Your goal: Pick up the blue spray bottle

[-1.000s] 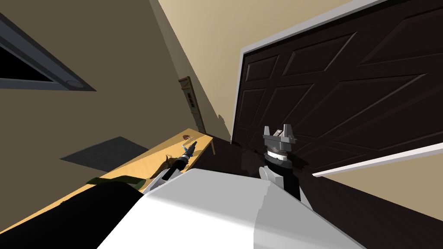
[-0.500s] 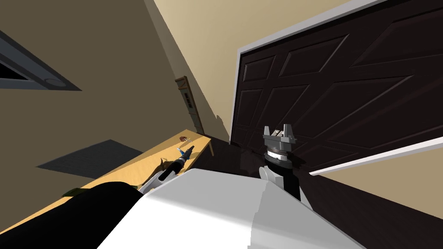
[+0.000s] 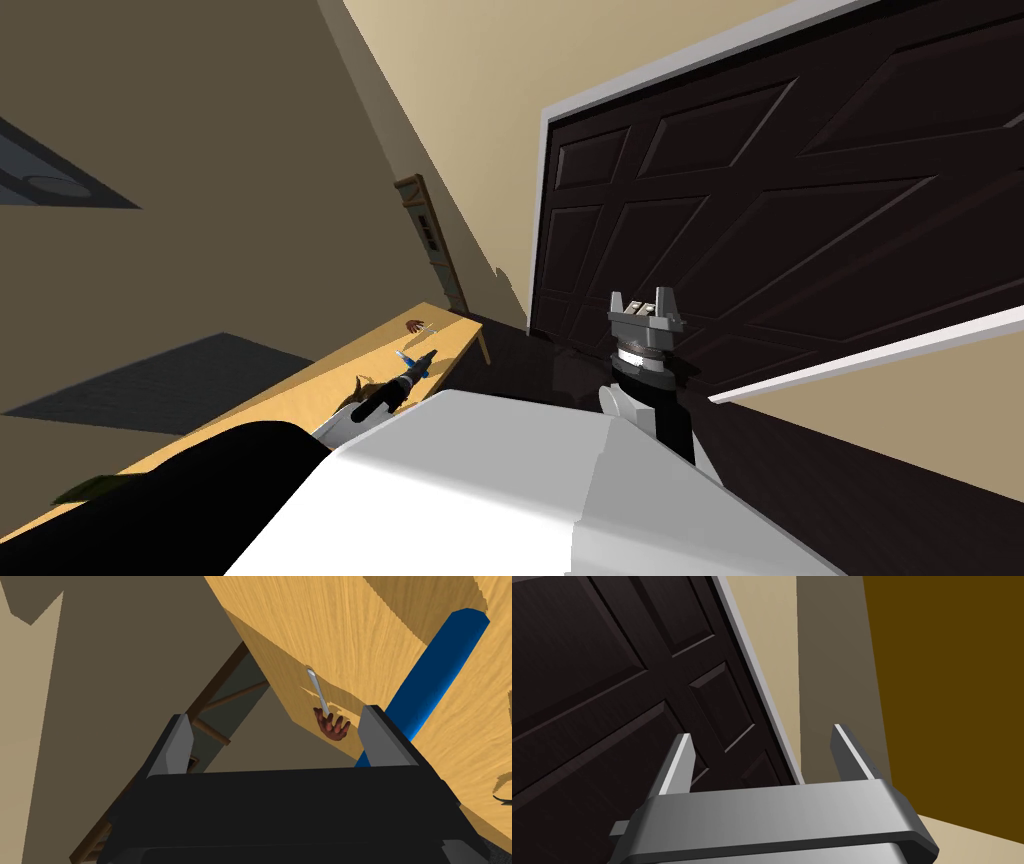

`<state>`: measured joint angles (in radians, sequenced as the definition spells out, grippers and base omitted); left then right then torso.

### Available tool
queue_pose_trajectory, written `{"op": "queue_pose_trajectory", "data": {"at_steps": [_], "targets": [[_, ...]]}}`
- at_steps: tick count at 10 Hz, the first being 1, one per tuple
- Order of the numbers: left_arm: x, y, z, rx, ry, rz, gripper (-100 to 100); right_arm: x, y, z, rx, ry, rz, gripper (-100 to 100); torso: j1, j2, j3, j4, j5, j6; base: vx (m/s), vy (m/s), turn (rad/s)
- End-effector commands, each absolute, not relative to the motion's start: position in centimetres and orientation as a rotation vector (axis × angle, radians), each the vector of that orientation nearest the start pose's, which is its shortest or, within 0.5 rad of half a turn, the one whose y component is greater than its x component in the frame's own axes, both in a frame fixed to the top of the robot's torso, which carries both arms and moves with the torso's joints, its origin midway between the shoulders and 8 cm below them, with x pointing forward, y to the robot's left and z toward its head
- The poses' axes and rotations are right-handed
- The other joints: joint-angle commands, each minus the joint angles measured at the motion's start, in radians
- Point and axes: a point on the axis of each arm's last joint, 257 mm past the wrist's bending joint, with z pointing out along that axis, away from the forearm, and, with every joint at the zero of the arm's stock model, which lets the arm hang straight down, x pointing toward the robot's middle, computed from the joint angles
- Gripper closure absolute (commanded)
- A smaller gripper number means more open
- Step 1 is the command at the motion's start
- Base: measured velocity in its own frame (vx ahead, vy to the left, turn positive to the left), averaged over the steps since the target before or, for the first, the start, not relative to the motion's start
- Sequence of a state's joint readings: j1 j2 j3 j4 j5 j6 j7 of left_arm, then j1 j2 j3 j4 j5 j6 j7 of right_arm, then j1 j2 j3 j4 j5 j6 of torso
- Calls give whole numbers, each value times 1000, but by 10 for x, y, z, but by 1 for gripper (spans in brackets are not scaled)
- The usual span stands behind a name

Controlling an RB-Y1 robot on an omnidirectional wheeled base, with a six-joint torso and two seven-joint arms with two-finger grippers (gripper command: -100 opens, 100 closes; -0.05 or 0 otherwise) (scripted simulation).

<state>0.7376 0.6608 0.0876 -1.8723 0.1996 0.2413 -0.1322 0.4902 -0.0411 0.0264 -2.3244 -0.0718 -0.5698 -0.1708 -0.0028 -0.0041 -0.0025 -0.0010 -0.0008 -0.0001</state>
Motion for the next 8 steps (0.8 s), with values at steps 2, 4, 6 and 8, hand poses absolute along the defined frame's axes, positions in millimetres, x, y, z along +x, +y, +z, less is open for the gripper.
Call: {"op": "queue_pose_trajectory", "data": {"at_steps": [2, 4, 6, 8], "targets": [[250, 510, -377, -1246, 1898, -236, -100, 323, -270, 59, 635, 475, 1568, 0, 0, 1, 0, 0, 0, 0, 50, -33, -27], [237, 524, -384, -1270, 1926, -180, -100, 323, -270, 59, 635, 475, 1568, 0, 1, 1, 0, 0, 0, 0, 49, -32, -42], [211, 553, -394, -1313, 1972, -72, -100, 323, -270, 59, 635, 475, 1568, 0, 0, 2, 1, 0, 0, 0, 61, -38, -40], [187, 578, -399, -1349, 2008, 28, -100, 323, -270, 59, 635, 475, 1568, 0, 0, 0, 0, 0, 0, 0, 65, -38, -49]]}}
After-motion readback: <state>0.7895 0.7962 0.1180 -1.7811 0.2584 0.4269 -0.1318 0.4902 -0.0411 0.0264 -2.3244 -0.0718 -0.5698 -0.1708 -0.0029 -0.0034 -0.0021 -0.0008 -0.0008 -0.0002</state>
